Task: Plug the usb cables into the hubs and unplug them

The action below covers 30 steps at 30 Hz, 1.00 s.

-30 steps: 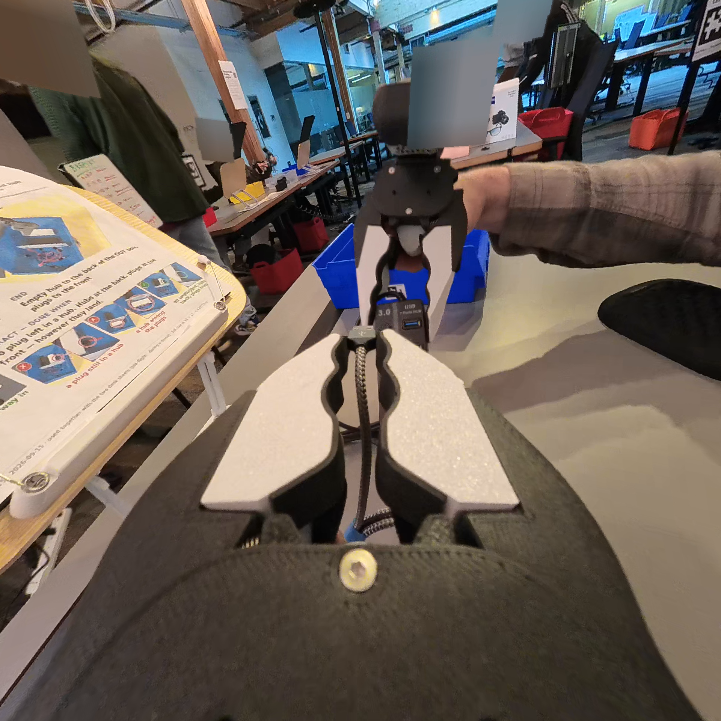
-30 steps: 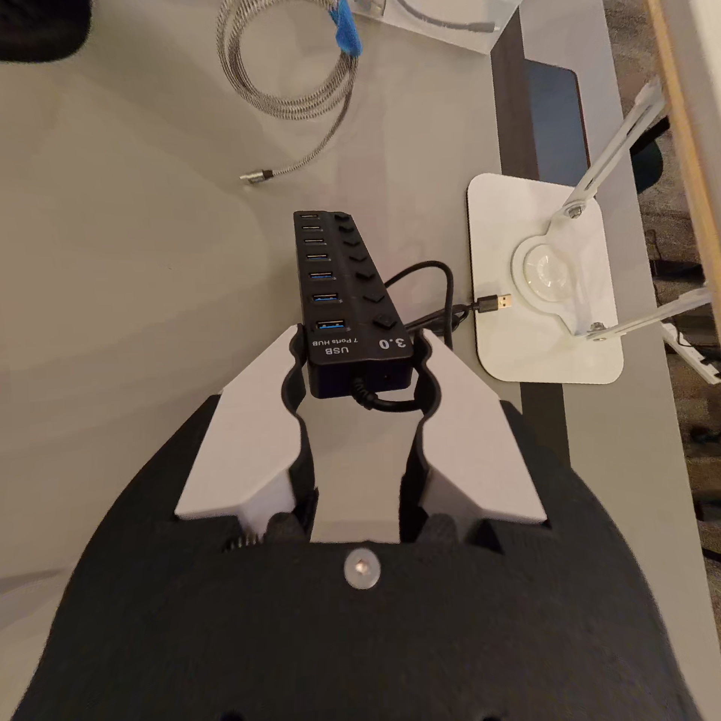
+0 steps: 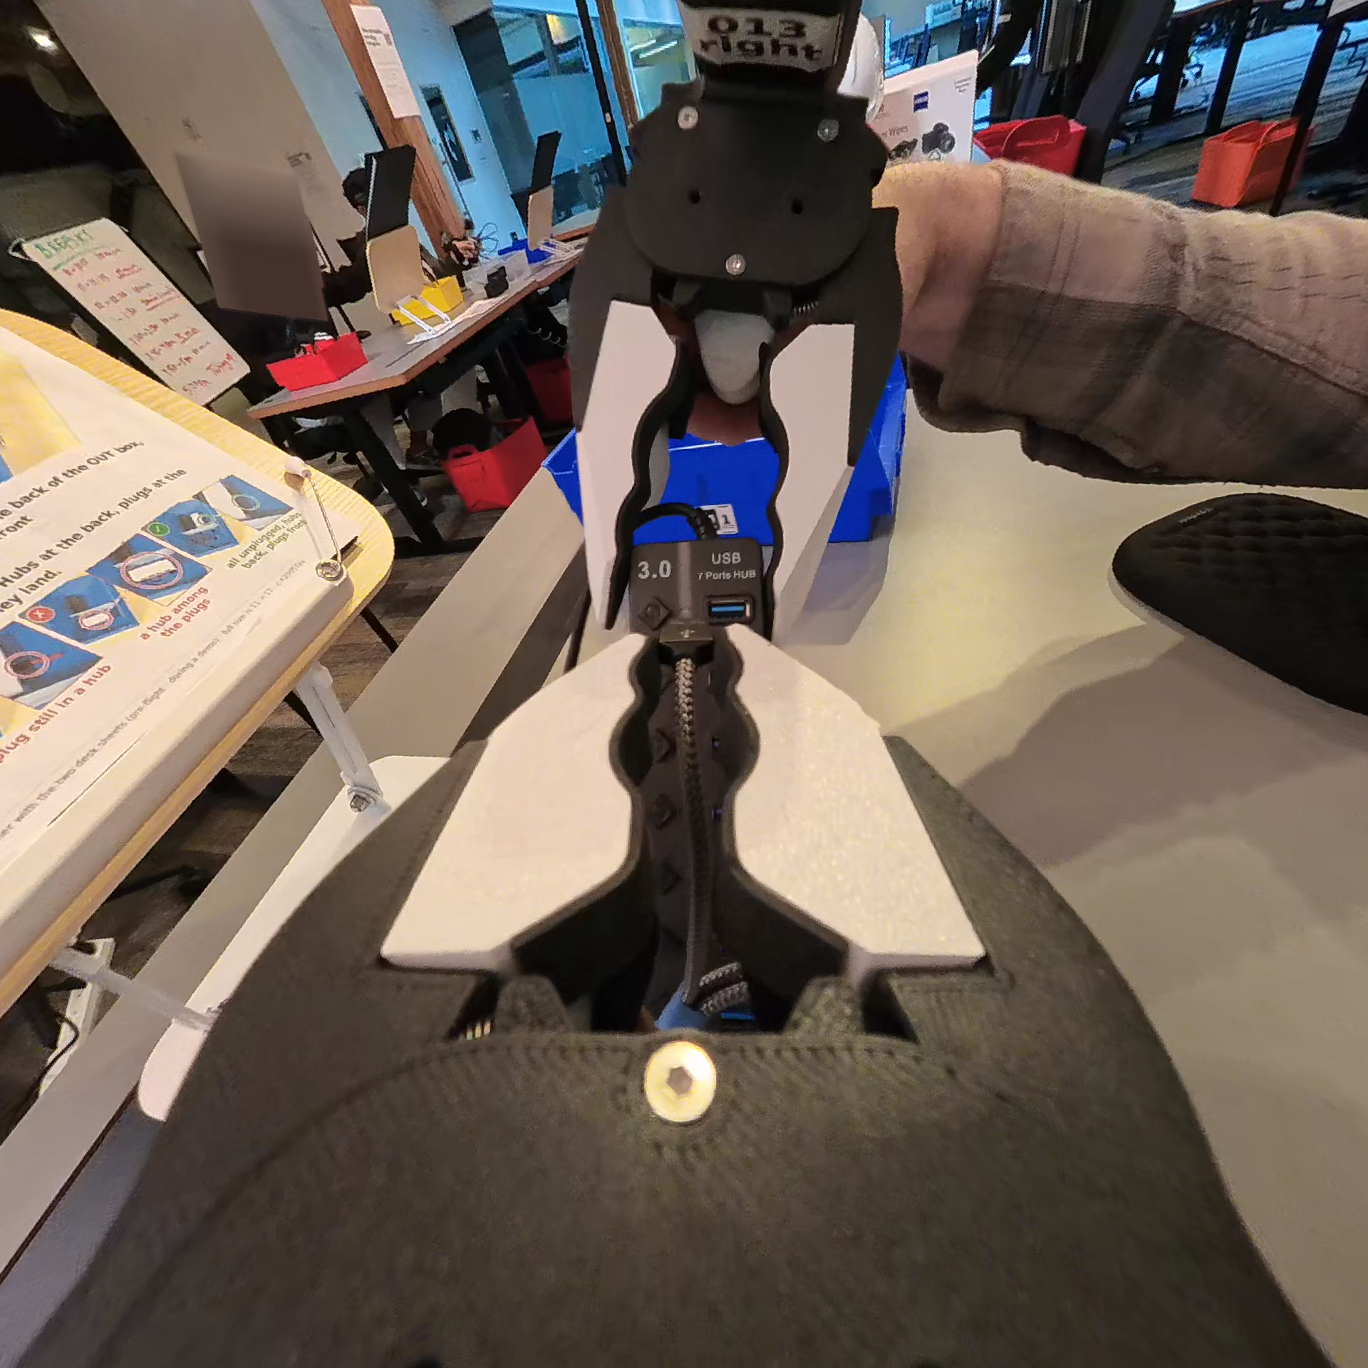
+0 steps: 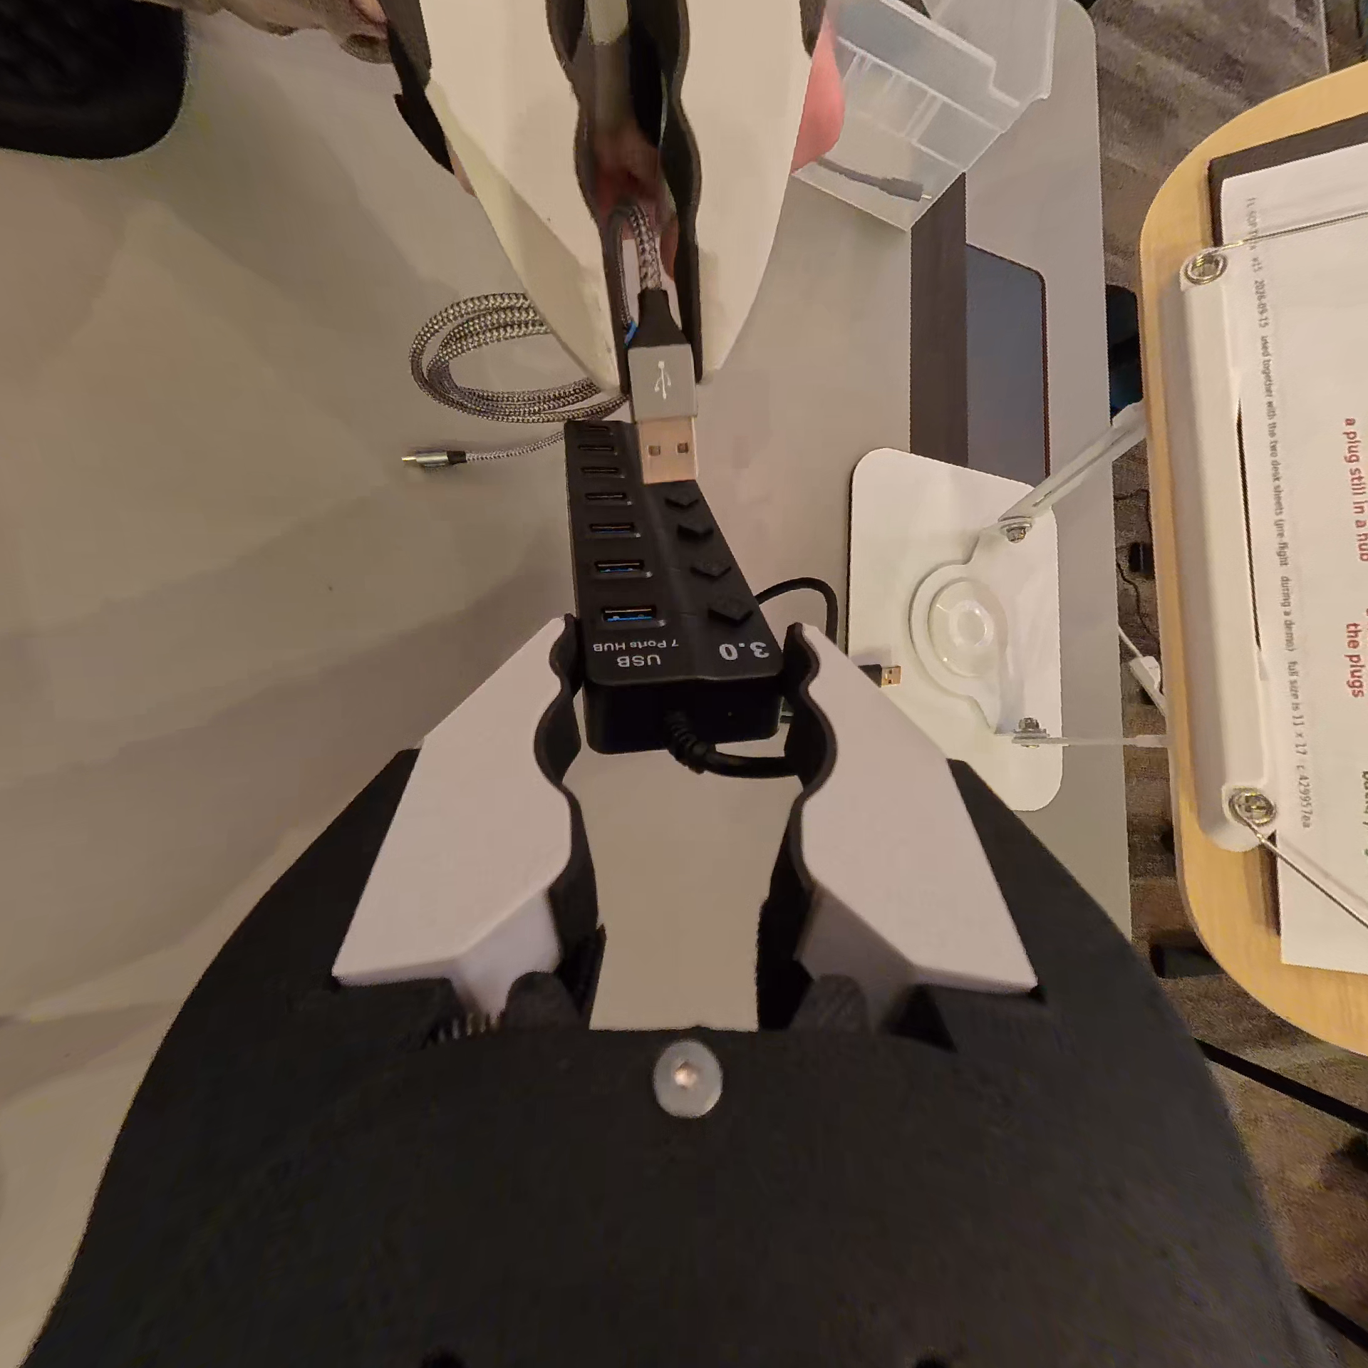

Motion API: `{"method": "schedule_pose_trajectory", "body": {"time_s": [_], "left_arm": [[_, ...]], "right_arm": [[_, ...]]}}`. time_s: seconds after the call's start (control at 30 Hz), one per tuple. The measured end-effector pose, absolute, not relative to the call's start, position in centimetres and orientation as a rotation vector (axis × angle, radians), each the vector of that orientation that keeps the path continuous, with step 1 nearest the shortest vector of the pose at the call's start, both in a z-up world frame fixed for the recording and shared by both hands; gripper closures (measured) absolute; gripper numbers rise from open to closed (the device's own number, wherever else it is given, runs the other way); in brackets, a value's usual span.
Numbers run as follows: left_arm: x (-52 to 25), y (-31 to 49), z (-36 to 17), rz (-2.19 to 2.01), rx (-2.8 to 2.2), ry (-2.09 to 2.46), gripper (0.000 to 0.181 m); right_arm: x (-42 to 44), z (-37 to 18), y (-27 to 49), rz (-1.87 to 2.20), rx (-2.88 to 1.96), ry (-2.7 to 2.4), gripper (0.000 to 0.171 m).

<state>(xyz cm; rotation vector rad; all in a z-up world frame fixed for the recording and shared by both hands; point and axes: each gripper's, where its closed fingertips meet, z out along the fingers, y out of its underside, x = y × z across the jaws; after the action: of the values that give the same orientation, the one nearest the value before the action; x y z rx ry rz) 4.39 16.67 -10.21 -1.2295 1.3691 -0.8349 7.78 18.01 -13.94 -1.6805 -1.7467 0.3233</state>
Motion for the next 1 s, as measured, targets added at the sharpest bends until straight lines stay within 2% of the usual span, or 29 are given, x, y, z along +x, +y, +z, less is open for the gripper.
{"method": "schedule_pose_trajectory", "body": {"time_s": [1.0], "left_arm": [[5.7, 15.8, -11.5, -0.782, -1.27, 1.428, 0.166]], "right_arm": [[6.4, -13.6, 17.8, 0.276, -1.656, -1.766, 0.119]]}}
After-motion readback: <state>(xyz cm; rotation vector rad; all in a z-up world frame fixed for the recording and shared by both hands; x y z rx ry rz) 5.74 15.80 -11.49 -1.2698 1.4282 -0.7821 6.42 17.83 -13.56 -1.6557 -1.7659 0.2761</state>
